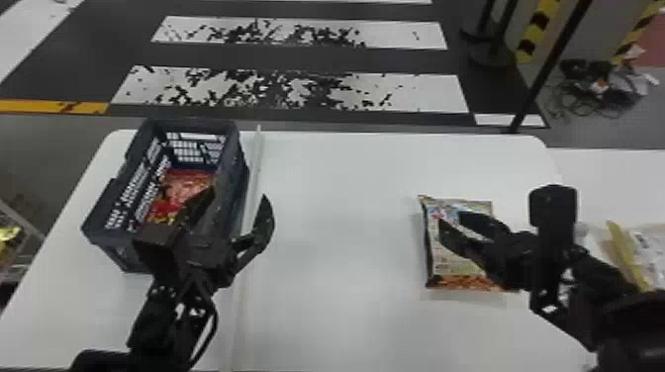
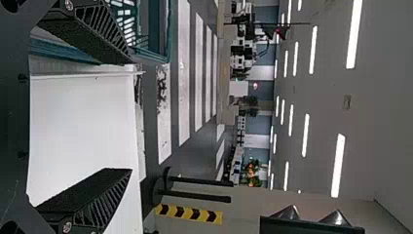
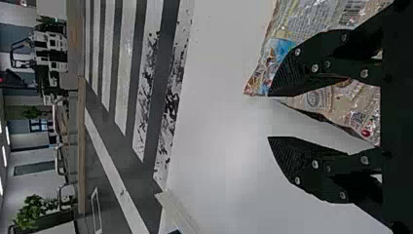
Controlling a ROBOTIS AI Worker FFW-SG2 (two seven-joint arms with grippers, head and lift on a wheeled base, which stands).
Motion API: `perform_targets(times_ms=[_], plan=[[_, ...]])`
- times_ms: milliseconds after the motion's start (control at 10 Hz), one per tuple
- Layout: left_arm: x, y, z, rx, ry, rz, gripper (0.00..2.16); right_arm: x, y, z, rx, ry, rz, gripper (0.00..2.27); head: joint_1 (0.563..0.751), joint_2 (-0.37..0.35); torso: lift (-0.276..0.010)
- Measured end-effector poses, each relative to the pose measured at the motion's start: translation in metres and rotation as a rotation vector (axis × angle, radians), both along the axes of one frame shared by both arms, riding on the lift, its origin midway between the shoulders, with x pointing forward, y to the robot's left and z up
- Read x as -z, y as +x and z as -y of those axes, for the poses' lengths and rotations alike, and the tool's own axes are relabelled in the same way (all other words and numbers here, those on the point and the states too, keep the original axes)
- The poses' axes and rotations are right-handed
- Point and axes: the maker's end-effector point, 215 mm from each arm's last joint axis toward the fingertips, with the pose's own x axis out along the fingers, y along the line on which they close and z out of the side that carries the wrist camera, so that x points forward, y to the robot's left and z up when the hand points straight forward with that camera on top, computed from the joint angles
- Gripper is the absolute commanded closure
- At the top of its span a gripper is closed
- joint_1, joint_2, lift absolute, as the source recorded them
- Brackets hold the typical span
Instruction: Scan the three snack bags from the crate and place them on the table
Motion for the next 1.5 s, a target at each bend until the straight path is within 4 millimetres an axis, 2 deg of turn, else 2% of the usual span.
perform_targets(times_ms=[200,300,500,700,1000,1500], plan=[[0.000,-0.001,0.000,-0.001,-0.002,0.001,0.08,-0.011,-0.005,0.043,0.081,0.024,-0.015,0.05,0.695,-0.082,-0.062],[0.000,-0.001,0.000,-0.001,-0.003,0.001,0.08,-0.013,-0.010,0.071,0.137,0.025,-0.025,0.05,0.695,-0.119,-0.062],[0.000,-0.001,-0.001,-0.001,-0.004,0.001,0.08,-0.012,-0.021,0.122,0.234,0.019,-0.051,0.05,0.695,-0.177,-0.062],[-0.001,-0.001,-0.002,-0.005,-0.007,0.003,0.08,-0.003,-0.034,0.161,0.308,0.003,-0.081,0.05,0.695,-0.238,-0.062],[-0.001,0.000,-0.001,-0.005,-0.009,0.003,0.08,0.025,-0.039,0.193,0.367,-0.015,-0.131,0.05,0.695,-0.279,-0.062],[0.000,-0.001,-0.001,-0.005,-0.009,0.001,0.08,0.065,-0.021,0.215,0.391,-0.019,-0.212,0.05,0.695,-0.303,-0.062]])
